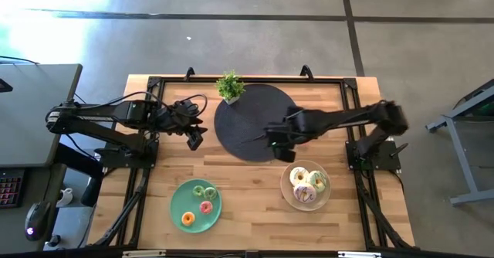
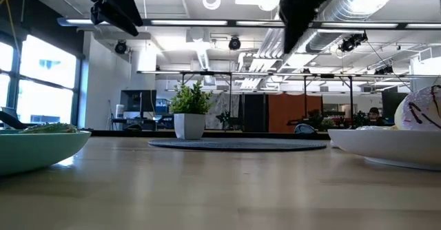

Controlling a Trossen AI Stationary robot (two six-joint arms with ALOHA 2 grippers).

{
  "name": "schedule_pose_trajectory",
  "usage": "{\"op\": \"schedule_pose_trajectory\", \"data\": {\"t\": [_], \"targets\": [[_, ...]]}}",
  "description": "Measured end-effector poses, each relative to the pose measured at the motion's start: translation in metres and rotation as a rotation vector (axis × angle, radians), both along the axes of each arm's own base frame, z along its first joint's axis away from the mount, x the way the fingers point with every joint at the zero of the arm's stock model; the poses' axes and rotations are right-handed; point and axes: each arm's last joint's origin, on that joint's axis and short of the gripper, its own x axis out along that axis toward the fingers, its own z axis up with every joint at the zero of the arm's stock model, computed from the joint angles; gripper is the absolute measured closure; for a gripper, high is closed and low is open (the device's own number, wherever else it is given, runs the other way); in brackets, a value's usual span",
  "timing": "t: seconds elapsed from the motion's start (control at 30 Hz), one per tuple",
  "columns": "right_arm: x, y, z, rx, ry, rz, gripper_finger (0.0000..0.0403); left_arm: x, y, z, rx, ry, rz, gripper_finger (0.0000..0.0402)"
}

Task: Pick & Place donuts
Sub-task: Put the small pink donut on the blue plate

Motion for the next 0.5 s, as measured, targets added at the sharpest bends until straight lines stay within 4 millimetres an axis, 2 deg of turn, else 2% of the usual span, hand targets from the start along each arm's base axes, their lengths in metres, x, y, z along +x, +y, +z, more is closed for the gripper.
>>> {"op": "schedule_pose_trajectory", "data": {"t": [0.3, 0.5], "targets": [[-0.070, -0.031, -0.061, 0.088, -0.098, -0.205, 0.0253, 0.000, 0.000, 0.000, 0.021, 0.000, -0.007, 0.0225], [-0.094, -0.036, -0.101, 0.145, -0.149, -0.283, 0.0252, 0.001, 0.000, 0.001, 0.020, -0.009, 0.002, 0.0225]]}}
